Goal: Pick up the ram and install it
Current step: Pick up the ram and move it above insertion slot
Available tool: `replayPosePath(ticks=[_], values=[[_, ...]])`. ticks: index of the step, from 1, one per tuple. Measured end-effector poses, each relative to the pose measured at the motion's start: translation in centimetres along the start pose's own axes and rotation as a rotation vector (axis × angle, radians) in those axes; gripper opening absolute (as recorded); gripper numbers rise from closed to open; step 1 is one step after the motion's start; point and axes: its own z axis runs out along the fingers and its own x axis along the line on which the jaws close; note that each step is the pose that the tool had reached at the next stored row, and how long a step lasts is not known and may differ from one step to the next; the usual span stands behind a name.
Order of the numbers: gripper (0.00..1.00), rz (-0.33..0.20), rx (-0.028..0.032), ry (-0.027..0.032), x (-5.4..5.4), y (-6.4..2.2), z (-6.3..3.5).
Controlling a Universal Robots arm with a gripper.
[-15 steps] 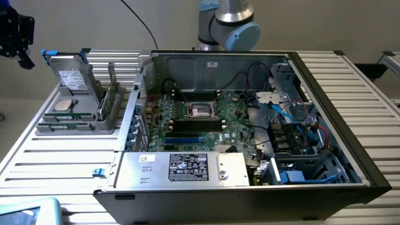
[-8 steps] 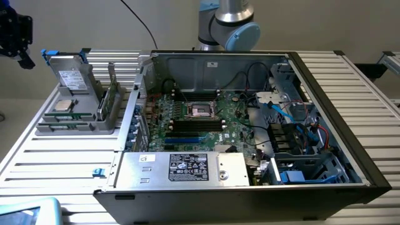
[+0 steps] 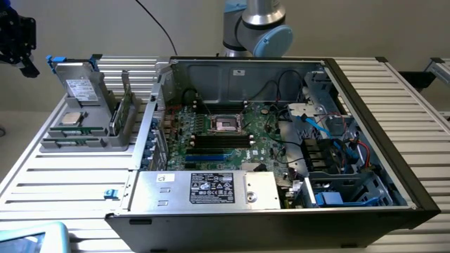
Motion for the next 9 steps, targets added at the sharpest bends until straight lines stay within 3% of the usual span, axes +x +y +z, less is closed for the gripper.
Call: replayPosePath(ticks=[9], values=[[0.11,-0.032,-0.0001,-0.0008,0.0,0.0,0.0]])
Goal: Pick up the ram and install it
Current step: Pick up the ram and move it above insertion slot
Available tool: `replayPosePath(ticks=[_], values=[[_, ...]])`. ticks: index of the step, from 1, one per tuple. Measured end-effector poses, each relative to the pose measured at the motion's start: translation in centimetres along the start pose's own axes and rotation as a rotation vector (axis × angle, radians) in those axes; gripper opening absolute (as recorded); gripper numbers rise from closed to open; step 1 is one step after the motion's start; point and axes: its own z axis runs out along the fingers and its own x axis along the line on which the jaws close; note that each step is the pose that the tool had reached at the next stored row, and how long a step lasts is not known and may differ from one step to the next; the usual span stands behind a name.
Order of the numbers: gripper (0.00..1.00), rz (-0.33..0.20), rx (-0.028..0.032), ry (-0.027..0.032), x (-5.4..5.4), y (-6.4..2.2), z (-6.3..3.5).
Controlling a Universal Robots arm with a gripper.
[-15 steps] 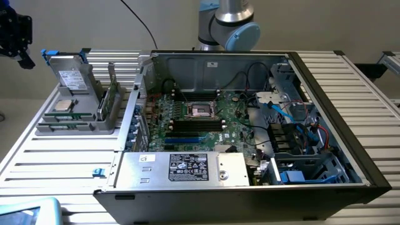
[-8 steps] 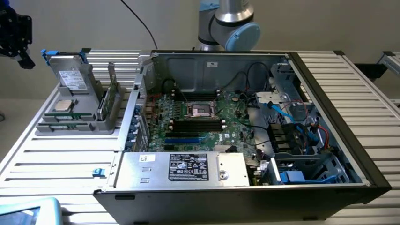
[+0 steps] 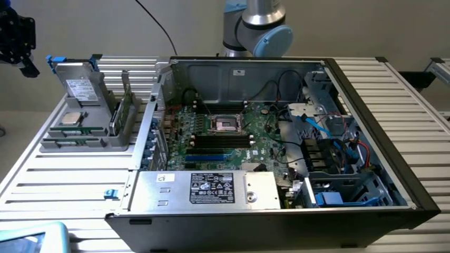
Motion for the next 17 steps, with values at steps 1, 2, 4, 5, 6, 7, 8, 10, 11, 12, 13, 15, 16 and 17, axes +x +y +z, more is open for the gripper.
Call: replayPosePath(ticks=[1,2,4,5,6,7,8,10,11,12,13,15,16,17], values=[[0.11,0.0,0.0,0.0,0.0,0.0,0.0],[0.11,0.0,0.0,0.0,0.0,0.0,0.0],[0.11,0.0,0.0,0.0,0.0,0.0,0.0],[0.11,0.0,0.0,0.0,0.0,0.0,0.0],[0.11,0.0,0.0,0.0,0.0,0.0,0.0],[0.11,0.0,0.0,0.0,0.0,0.0,0.0],[0.11,0.0,0.0,0.0,0.0,0.0,0.0],[0.12,0.0,0.0,0.0,0.0,0.0,0.0],[0.12,0.0,0.0,0.0,0.0,0.0,0.0],[0.18,0.0,0.0,0.0,0.0,0.0,0.0],[0.25,0.0,0.0,0.0,0.0,0.0,0.0],[0.31,0.0,0.0,0.0,0.0,0.0,0.0],[0.36,0.0,0.0,0.0,0.0,0.0,0.0],[0.36,0.0,0.0,0.0001,0.0,0.0,0.0]])
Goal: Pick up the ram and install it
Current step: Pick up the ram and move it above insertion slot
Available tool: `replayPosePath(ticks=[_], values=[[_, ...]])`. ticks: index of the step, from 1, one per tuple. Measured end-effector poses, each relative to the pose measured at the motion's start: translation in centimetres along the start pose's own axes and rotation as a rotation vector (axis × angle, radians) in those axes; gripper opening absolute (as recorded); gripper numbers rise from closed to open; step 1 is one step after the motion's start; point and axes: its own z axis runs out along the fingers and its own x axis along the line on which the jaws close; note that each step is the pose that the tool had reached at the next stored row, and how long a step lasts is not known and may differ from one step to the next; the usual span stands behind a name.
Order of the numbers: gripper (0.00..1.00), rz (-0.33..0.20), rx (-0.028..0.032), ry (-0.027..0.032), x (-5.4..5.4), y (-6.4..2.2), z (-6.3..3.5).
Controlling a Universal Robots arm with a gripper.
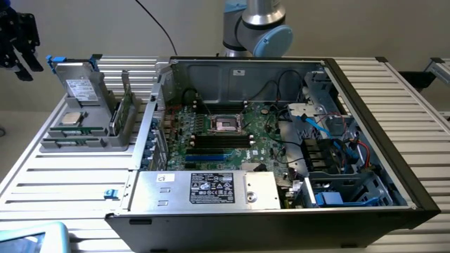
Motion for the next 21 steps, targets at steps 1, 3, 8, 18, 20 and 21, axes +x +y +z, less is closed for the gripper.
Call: replayPosePath(ticks=[1,3,8,18,20,21], values=[[0.43,0.0,0.0,0.0,0.0,0.0,0.0],[0.43,0.0,0.0,0.0,0.0,0.0,0.0],[0.43,0.0,0.0,0.0,0.0,0.0,0.0],[0.43,0.0,0.0,0.0,-0.2,-1.09,0.05],[0.43,0.0,0.0001,0.0001,-0.2,-1.46,0.11],[0.43,0.0,0.0002,0.0007,-0.3,-1.58,0.19]])
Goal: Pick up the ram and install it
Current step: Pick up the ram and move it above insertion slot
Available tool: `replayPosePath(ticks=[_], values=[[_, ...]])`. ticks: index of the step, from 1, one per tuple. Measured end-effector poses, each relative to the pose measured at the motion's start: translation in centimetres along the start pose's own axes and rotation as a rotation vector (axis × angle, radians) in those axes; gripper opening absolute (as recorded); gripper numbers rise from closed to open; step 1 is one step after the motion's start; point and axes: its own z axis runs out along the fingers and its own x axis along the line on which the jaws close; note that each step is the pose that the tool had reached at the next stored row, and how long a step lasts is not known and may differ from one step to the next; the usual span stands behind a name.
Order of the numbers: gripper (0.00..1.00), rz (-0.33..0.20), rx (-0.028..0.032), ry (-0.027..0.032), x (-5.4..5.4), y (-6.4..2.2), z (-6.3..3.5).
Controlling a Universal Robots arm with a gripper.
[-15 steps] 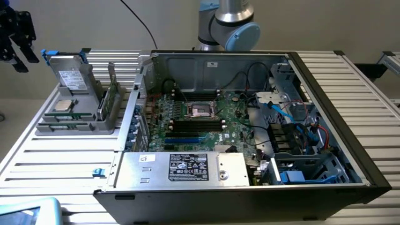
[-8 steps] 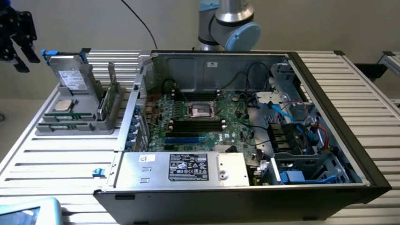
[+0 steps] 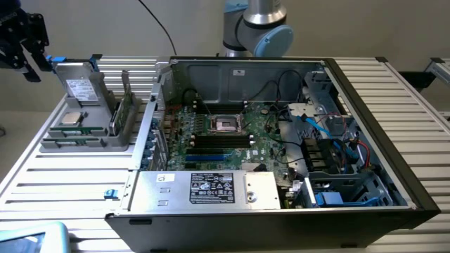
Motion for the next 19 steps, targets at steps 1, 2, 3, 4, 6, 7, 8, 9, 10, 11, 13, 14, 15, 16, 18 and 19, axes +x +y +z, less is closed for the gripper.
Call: replayPosePath(ticks=[1,2,3,4,6,7,8,9,10,11,13,14,15,16,18,19], values=[[0.43,0.0,0.0,0.0009,0.0,-0.09,0.09],[0.43,0.0,0.0004,0.0027,0.0,-0.16,0.2],[0.43,0.0,0.0006,0.0041,-0.1,-0.21,0.31],[0.43,0.0,0.0009,0.005,-0.1,-0.26,0.47],[0.43,0.0,0.0012,0.0057,-0.1,-0.32,0.79],[0.43,0.0,0.001,0.0059,-0.1,-0.39,0.96],[0.43,0.0,0.001,0.006,-0.1,-0.46,1.14],[0.43,0.0,0.0011,0.0059,-0.1,-0.54,1.35],[0.43,0.001,0.0011,0.0059,-0.1,-0.61,1.53],[0.43,0.001,0.0011,0.0059,-0.2,-0.69,1.71],[0.43,0.004,0.0011,0.006,-0.2,-0.83,2.07],[0.43,0.006,0.0009,0.0061,-0.2,-0.89,2.25],[0.43,0.008,0.0009,0.0062,-0.2,-0.95,2.43],[0.43,0.009,0.0009,0.0062,-0.2,-0.97,2.62],[0.43,0.009,0.0011,0.0061,-0.2,-0.98,2.98],[0.43,0.01,0.001,0.0062,-0.2,-0.99,3.16]])
